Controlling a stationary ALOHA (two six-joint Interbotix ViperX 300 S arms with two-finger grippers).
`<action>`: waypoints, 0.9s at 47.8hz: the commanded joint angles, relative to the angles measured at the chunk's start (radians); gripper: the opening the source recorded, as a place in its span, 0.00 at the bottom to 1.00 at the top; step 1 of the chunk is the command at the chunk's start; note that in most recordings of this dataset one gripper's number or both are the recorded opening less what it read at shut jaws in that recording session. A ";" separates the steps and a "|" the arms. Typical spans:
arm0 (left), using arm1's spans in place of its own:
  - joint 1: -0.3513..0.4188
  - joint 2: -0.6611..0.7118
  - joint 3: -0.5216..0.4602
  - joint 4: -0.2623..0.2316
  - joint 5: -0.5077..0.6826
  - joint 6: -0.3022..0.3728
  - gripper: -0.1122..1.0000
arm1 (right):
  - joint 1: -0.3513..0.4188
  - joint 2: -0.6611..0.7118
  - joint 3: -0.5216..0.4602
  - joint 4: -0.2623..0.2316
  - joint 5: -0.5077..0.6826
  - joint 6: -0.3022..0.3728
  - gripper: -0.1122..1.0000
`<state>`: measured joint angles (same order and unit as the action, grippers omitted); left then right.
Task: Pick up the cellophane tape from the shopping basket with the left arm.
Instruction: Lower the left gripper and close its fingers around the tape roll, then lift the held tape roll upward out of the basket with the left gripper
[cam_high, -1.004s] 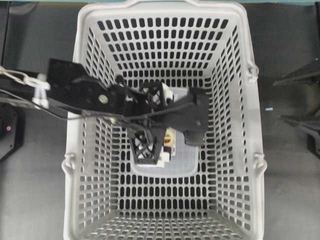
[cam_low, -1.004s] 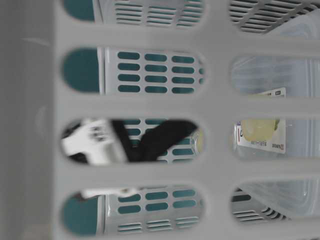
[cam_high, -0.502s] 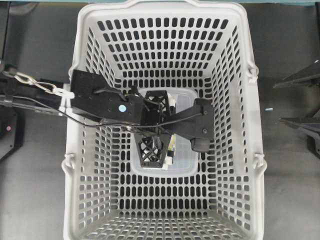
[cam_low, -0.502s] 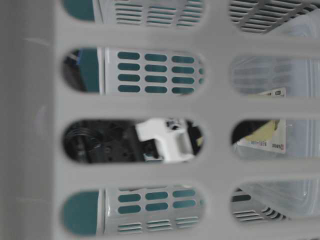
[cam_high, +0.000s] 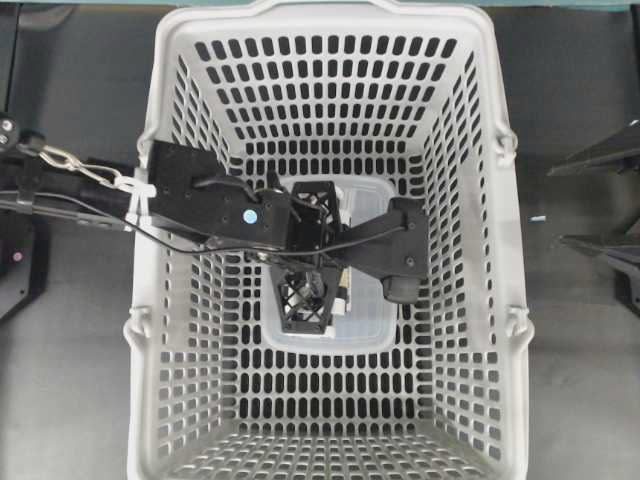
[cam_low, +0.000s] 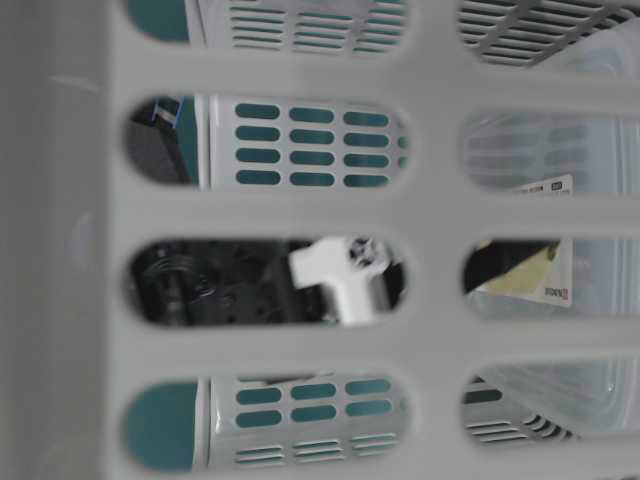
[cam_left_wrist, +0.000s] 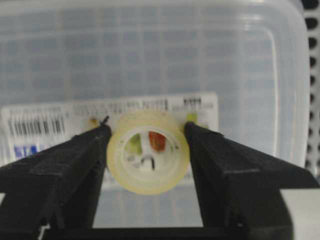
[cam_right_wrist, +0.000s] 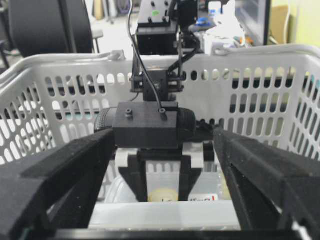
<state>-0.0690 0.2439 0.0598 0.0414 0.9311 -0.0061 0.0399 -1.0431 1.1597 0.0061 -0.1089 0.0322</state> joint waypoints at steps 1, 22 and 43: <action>-0.008 -0.061 -0.058 0.003 0.049 0.012 0.55 | 0.002 0.006 -0.020 0.003 -0.012 0.000 0.79; -0.032 -0.129 -0.472 0.005 0.476 0.017 0.55 | 0.002 0.005 -0.021 0.003 -0.040 0.000 0.79; -0.032 -0.091 -0.508 0.003 0.520 0.020 0.55 | 0.002 0.003 -0.021 0.003 -0.043 0.000 0.79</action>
<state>-0.0982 0.1687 -0.4280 0.0414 1.4542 0.0123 0.0399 -1.0462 1.1597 0.0061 -0.1427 0.0322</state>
